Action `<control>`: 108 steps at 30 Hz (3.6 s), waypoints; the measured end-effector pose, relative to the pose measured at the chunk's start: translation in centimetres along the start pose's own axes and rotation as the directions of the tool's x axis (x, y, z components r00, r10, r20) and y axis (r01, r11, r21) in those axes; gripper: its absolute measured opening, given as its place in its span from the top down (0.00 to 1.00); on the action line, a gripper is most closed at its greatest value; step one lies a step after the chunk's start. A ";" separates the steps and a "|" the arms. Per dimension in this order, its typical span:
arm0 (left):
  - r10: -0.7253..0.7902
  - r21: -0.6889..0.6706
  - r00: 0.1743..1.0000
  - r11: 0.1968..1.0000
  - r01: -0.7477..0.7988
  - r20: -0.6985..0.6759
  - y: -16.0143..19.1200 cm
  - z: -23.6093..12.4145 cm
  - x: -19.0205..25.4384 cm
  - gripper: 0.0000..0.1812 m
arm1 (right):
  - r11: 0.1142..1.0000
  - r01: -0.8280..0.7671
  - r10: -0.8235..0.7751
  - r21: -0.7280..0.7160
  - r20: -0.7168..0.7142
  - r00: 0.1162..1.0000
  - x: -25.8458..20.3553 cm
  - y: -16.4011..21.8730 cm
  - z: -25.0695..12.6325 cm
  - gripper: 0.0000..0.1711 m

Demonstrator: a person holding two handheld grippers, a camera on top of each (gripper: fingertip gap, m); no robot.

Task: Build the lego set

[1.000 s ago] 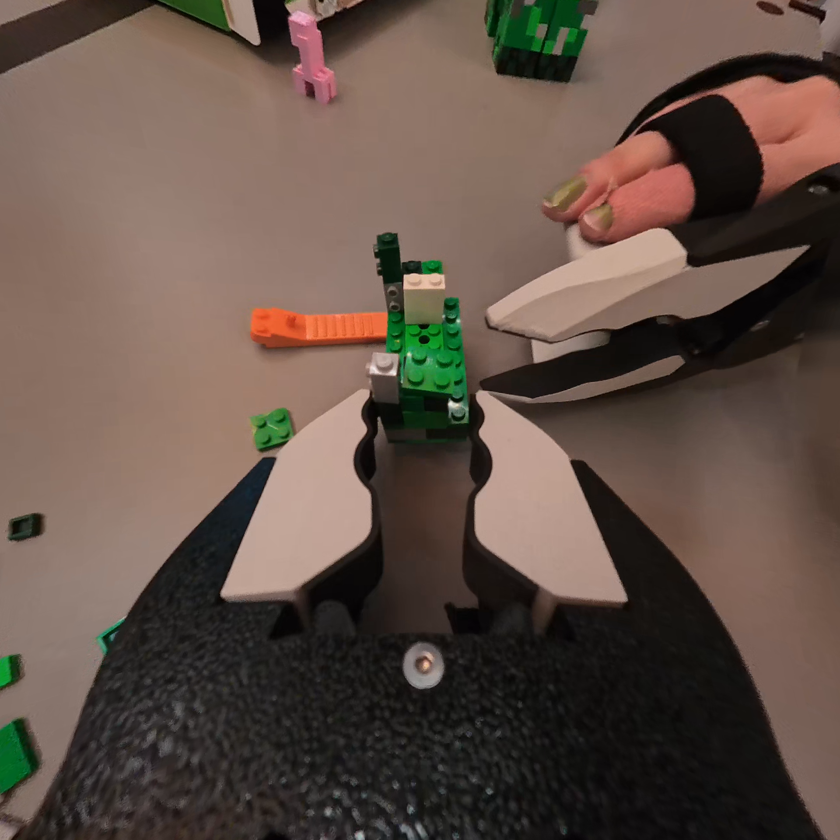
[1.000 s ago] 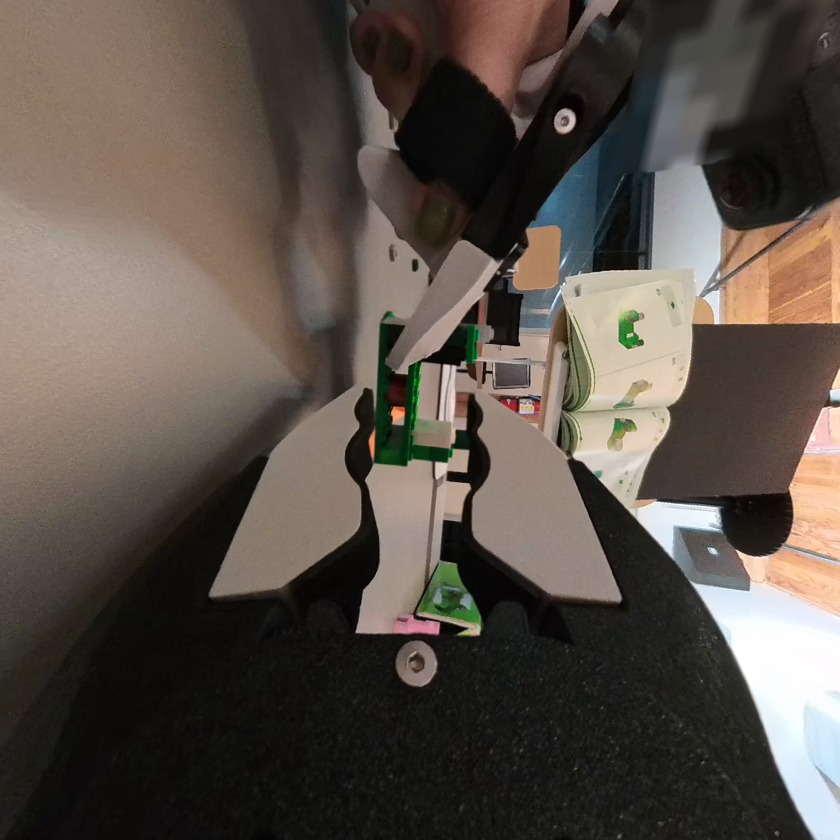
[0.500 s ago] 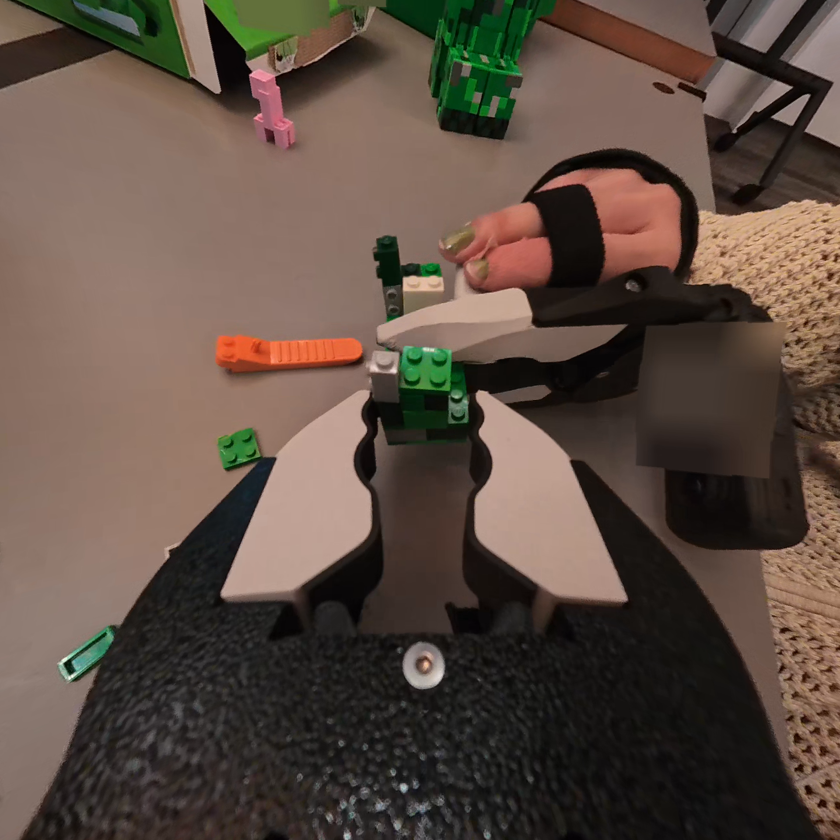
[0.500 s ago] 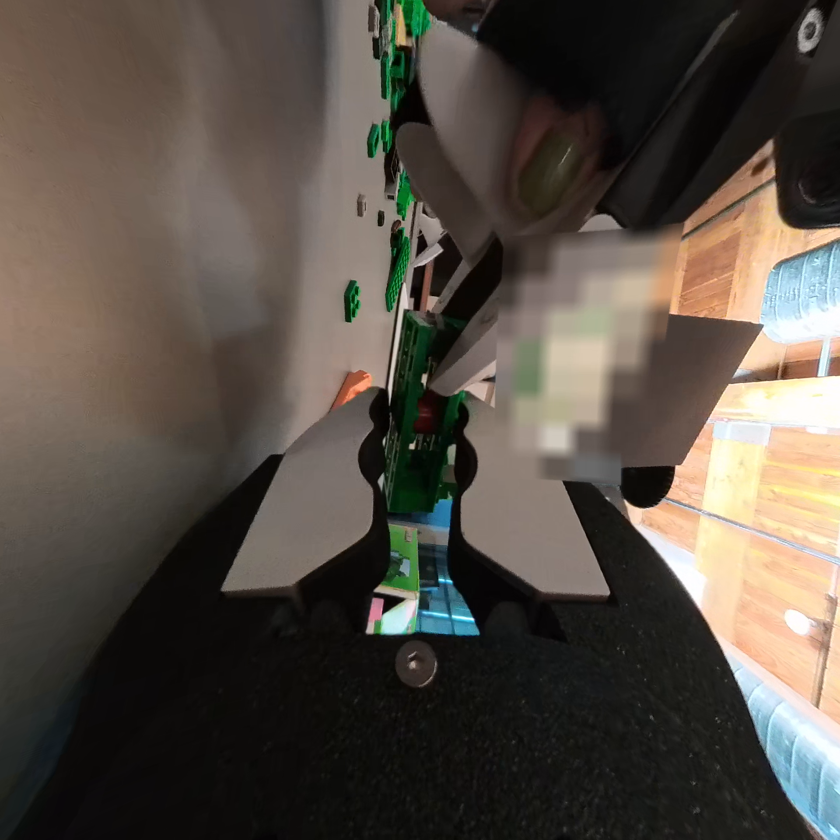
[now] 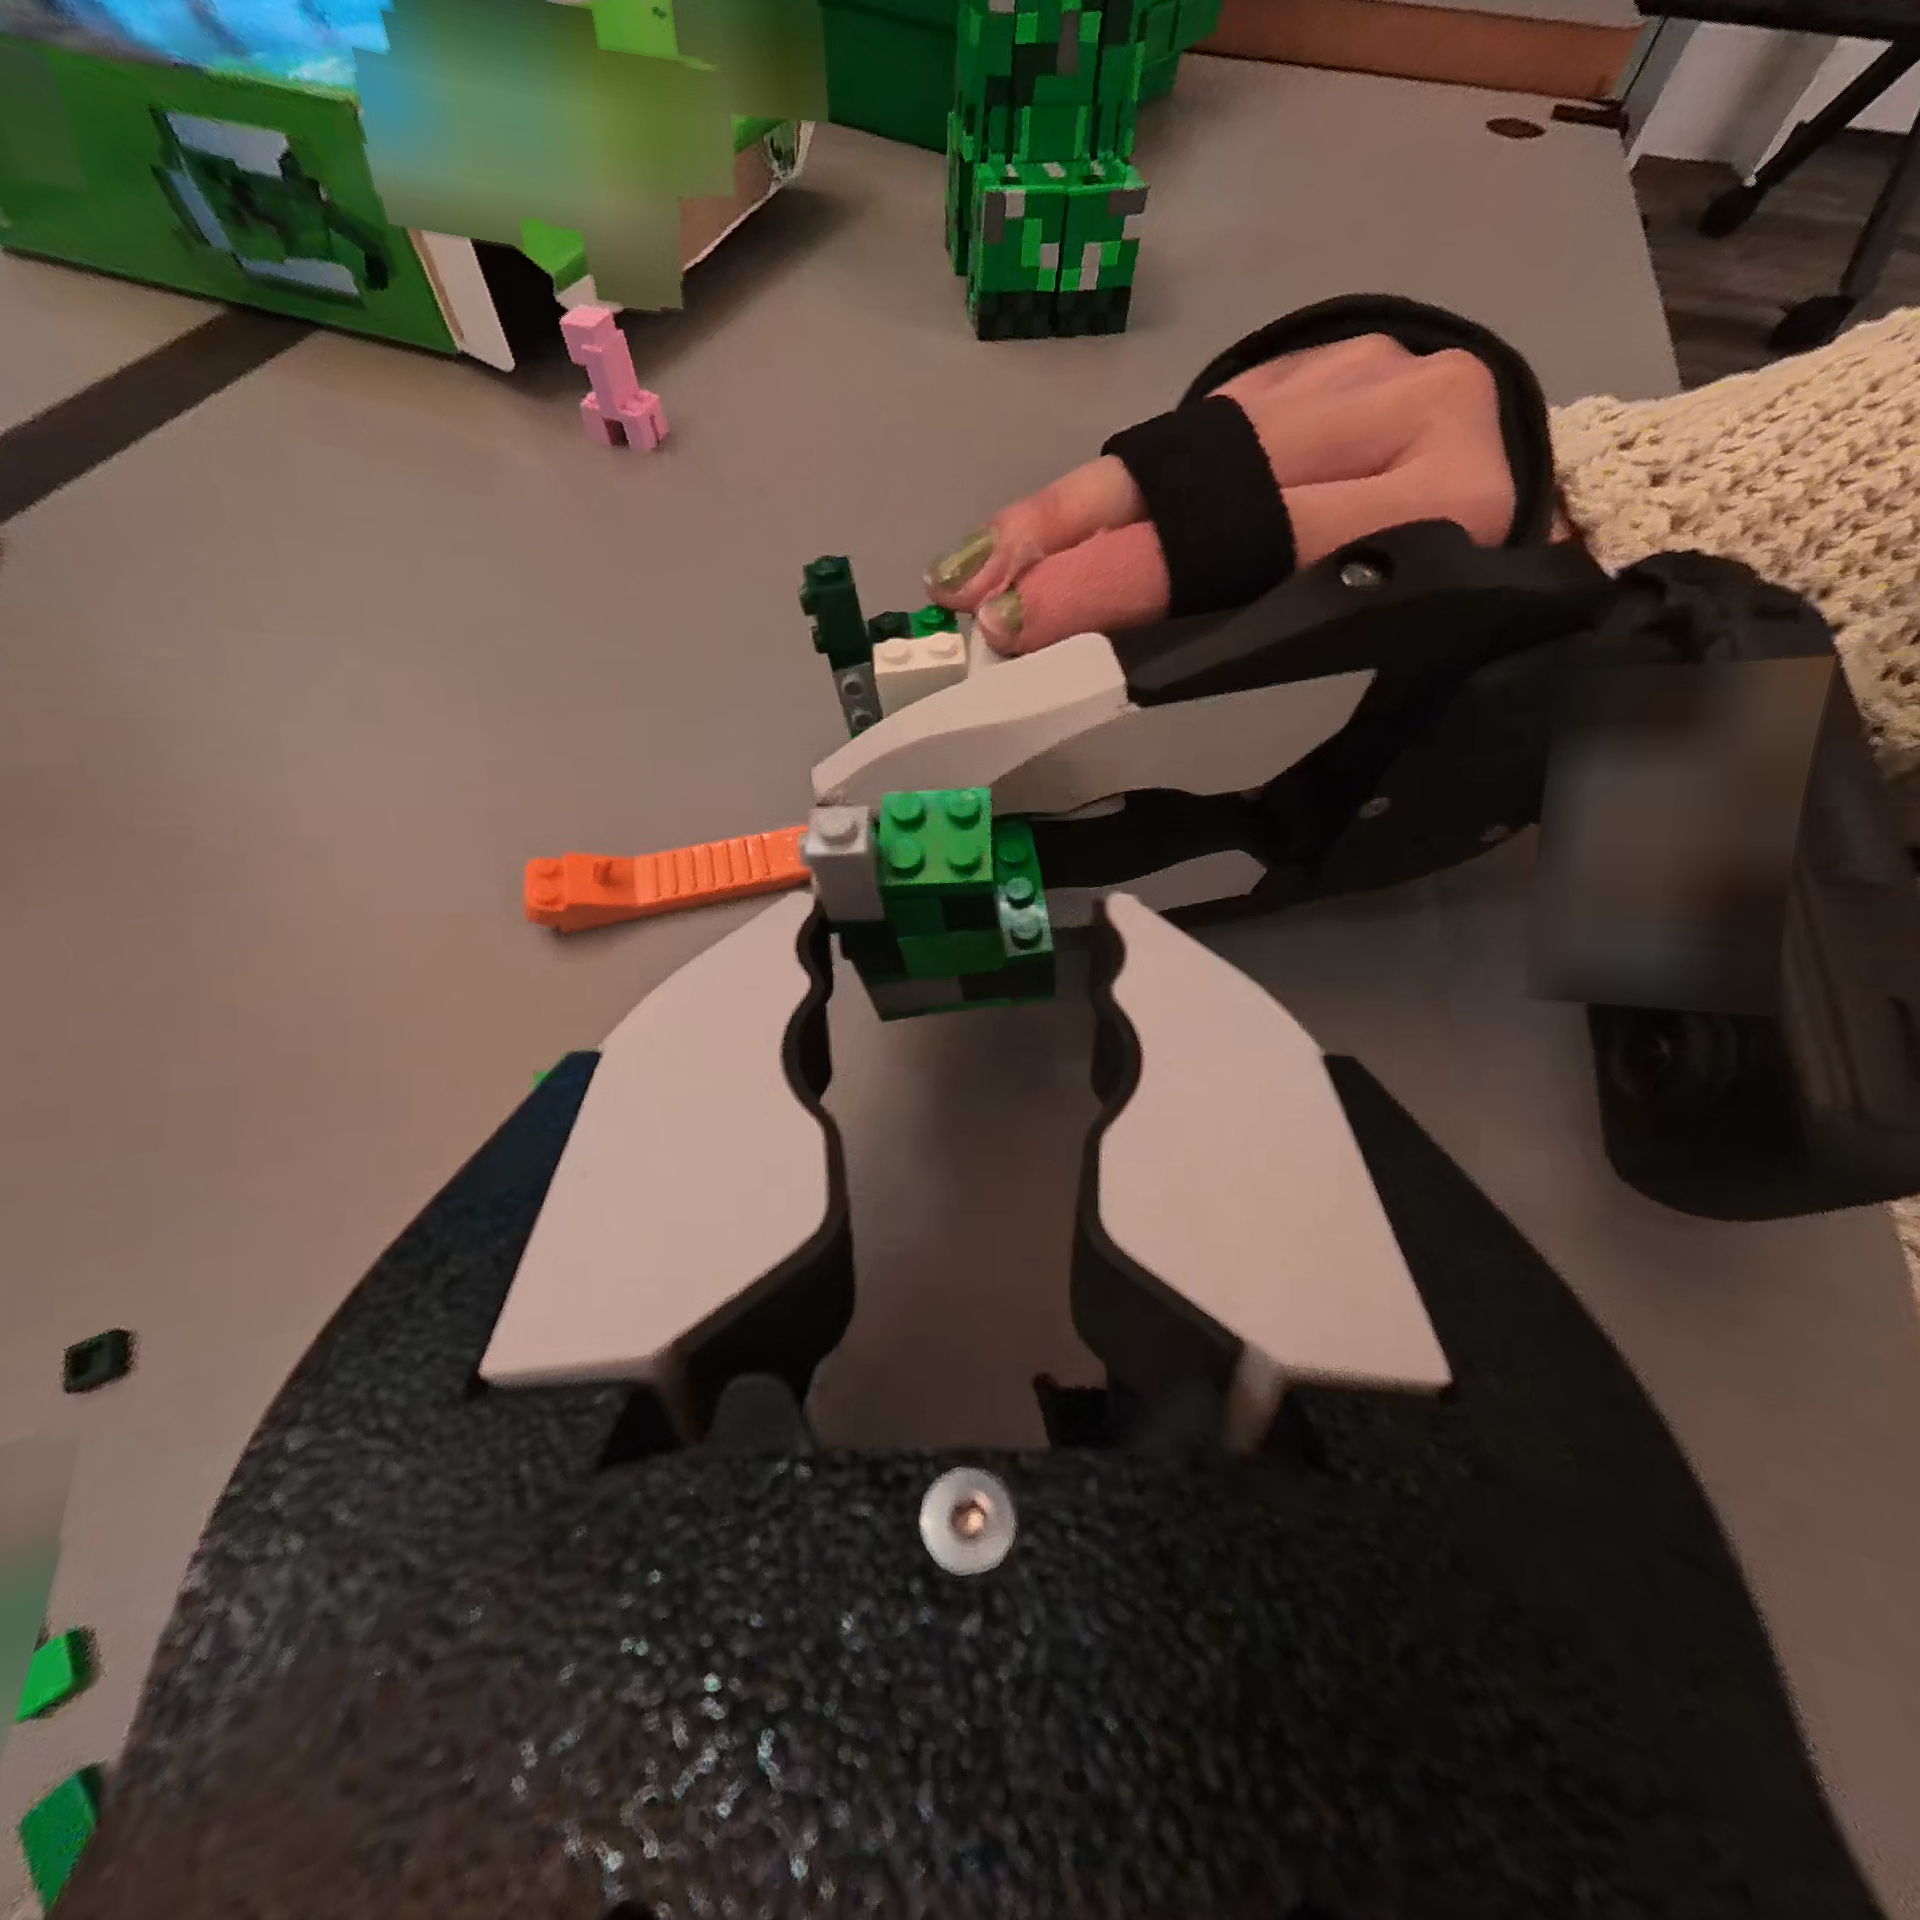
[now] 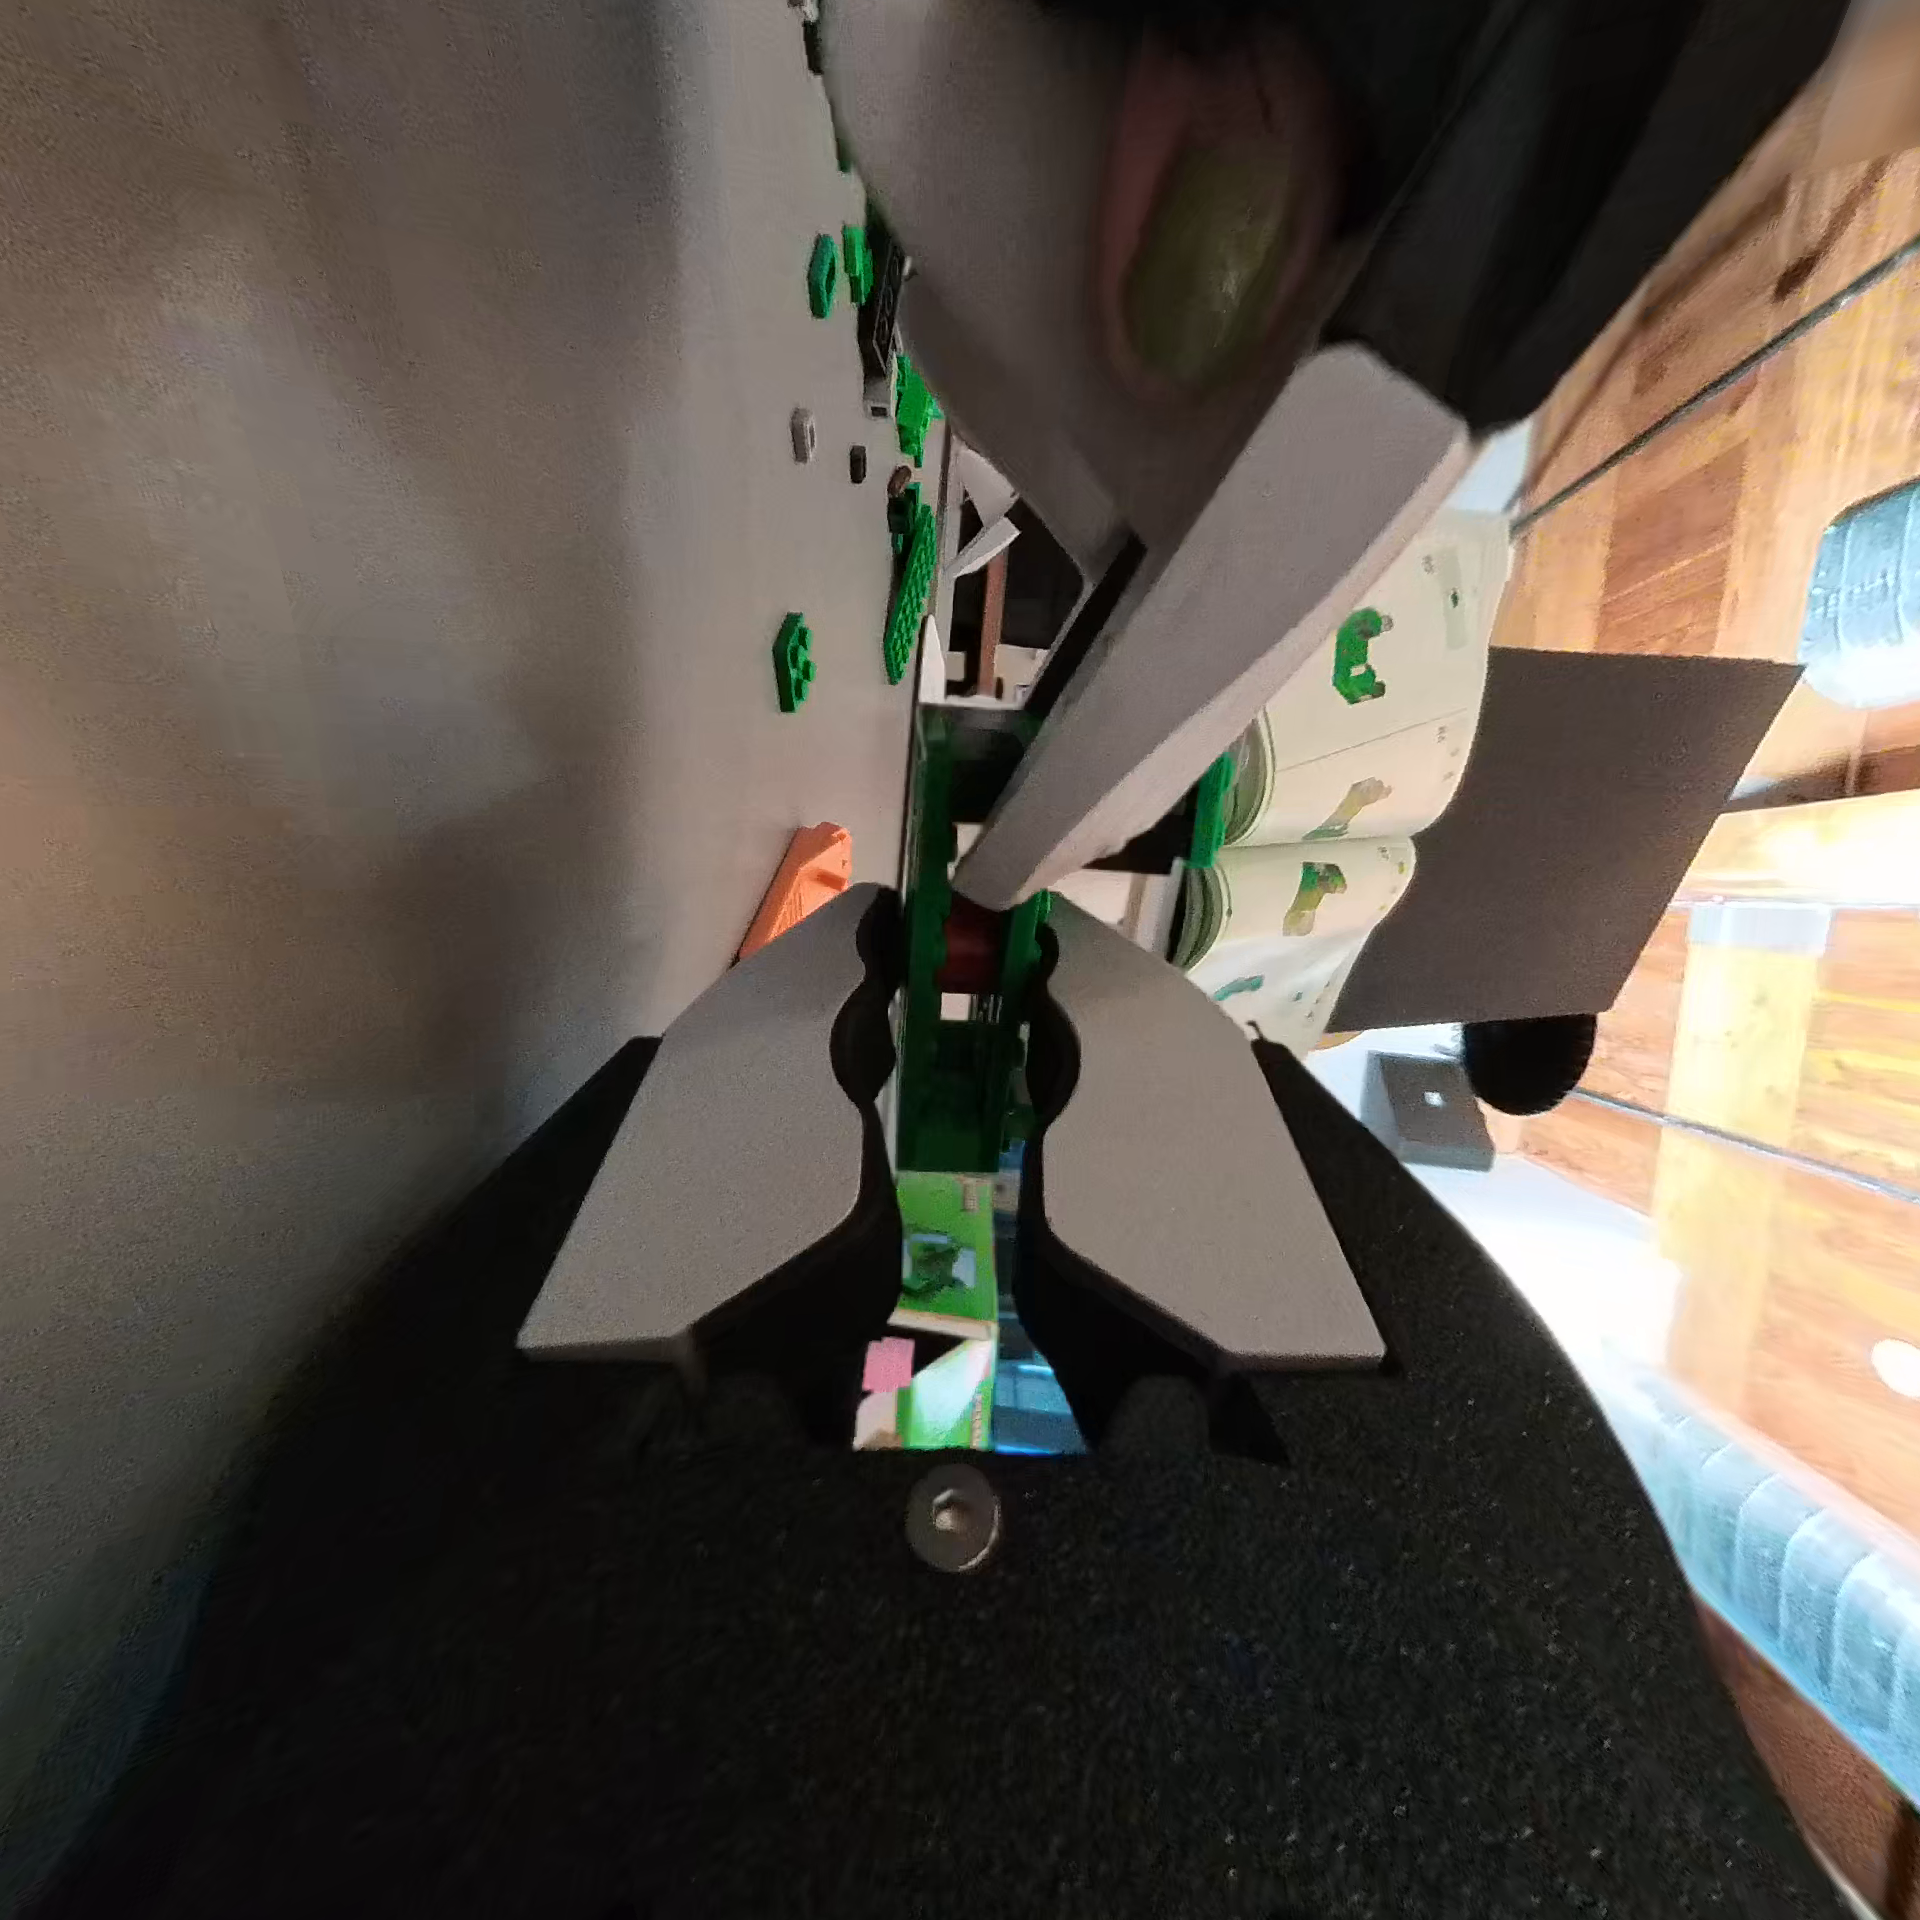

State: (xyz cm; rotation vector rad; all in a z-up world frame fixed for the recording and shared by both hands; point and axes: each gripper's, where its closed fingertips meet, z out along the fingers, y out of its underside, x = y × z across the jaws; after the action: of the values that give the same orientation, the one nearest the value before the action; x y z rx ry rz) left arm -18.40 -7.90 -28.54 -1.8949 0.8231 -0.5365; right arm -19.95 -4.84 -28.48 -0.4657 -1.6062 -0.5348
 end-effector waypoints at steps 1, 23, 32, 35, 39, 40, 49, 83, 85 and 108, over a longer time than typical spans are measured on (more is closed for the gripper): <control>0.019 0.004 1.000 1.000 -0.019 0.009 -0.1 0.0 0.0 0.71 | 1.000 -0.009 0.009 -0.001 0.004 1.000 0.0 0.1 0.0 0.88; 0.864 -0.300 0.195 0.361 -0.883 0.465 -2.5 -0.7 -0.3 0.62 | 0.994 -0.094 0.097 -0.049 0.048 0.994 0.4 0.7 -0.7 0.88; 0.873 -0.316 0.140 0.313 -0.895 0.468 -2.5 -0.5 0.0 0.74 | 0.994 -0.107 0.109 -0.038 0.048 0.993 0.4 0.2 -0.9 0.88; 0.872 -0.316 0.146 0.318 -0.894 0.467 -2.4 -0.5 0.0 0.74 | 0.993 -0.108 0.110 -0.044 0.044 0.993 0.4 0.2 -0.9 0.88; 0.879 -0.327 0.132 0.305 -0.894 0.458 -2.3 -0.4 0.0 0.75 | 0.994 -0.097 0.100 -0.051 0.045 0.994 0.3 0.2 -0.9 0.88; 0.881 -0.330 0.131 0.303 -0.894 0.455 -2.3 -0.4 0.0 0.75 | 0.995 -0.089 0.092 -0.053 0.044 0.995 0.3 0.2 -0.9 0.88; 0.893 -0.348 0.098 0.269 -0.898 0.438 -2.2 -0.5 0.0 0.75 | 0.996 -0.070 0.072 -0.057 0.036 0.997 0.3 0.2 -0.9 0.88; 0.898 -0.341 0.139 0.296 -0.892 0.416 -2.4 0.8 0.7 0.75 | 0.997 -0.028 0.031 -0.069 0.050 0.998 -0.6 0.3 -0.7 0.88; 0.901 -0.338 0.157 0.307 -0.890 0.405 -2.2 0.7 0.7 0.75 | 0.997 -0.028 0.032 -0.068 0.058 0.998 -0.7 0.2 -0.7 0.88; 0.872 -0.284 0.286 0.413 -0.865 0.398 -0.2 0.8 0.6 0.79 | 0.993 -0.083 0.091 -0.079 0.107 0.990 -1.9 0.7 -0.3 0.87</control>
State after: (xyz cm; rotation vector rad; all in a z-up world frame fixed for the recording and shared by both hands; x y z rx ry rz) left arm -17.38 -7.76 -28.69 -1.1639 1.3322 0.6602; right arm -19.05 -4.42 -30.28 -0.6272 -1.6672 -0.5113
